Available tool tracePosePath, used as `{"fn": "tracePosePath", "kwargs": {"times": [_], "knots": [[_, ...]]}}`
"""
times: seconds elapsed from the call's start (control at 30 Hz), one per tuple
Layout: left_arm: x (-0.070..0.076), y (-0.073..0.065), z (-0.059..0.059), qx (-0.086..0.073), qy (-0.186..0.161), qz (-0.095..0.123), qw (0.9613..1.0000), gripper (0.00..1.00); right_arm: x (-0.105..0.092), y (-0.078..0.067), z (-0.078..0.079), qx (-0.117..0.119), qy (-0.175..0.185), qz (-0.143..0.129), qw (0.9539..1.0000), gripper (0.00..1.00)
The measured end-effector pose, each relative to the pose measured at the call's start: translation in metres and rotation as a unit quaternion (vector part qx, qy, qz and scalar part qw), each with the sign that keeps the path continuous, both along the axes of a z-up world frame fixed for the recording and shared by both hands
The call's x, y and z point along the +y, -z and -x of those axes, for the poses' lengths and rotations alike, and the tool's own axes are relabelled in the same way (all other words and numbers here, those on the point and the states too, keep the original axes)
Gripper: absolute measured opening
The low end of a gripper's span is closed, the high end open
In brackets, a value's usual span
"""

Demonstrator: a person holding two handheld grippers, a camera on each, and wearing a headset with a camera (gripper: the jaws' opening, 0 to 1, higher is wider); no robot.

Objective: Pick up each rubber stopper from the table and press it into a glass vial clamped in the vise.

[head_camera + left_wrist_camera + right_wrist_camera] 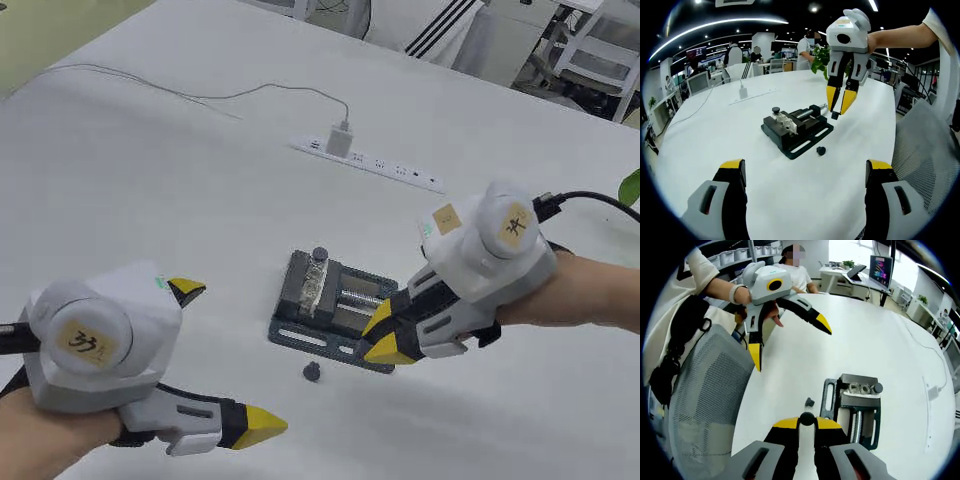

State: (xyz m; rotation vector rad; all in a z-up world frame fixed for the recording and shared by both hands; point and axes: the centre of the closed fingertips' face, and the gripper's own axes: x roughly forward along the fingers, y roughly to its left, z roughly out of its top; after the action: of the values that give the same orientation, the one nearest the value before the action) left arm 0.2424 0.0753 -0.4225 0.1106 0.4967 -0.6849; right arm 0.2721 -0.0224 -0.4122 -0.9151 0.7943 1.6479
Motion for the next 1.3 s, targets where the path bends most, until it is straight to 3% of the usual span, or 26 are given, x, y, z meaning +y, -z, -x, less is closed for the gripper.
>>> {"fn": "tracePosePath", "kwargs": {"times": [0.43,0.63,0.93,1.3], "knots": [[0.008,-0.002,0.002,0.001,-0.013,0.005,0.9999,0.98,0.026,-0.008,-0.043,-0.034,-0.038,0.031,0.9982,0.05],[0.010,0.002,0.005,0.008,-0.009,-0.001,0.9999,0.99,0.036,-0.009,-0.059,-0.067,-0.073,0.045,0.9940,0.05],[0.009,0.007,0.009,0.016,-0.007,0.002,0.9998,0.99,0.049,-0.012,-0.063,-0.101,-0.128,0.066,0.9844,0.05],[0.010,0.009,0.011,0.021,-0.005,0.001,0.9998,0.99,0.065,-0.001,-0.078,-0.126,-0.198,0.103,0.9666,0.05]]}}
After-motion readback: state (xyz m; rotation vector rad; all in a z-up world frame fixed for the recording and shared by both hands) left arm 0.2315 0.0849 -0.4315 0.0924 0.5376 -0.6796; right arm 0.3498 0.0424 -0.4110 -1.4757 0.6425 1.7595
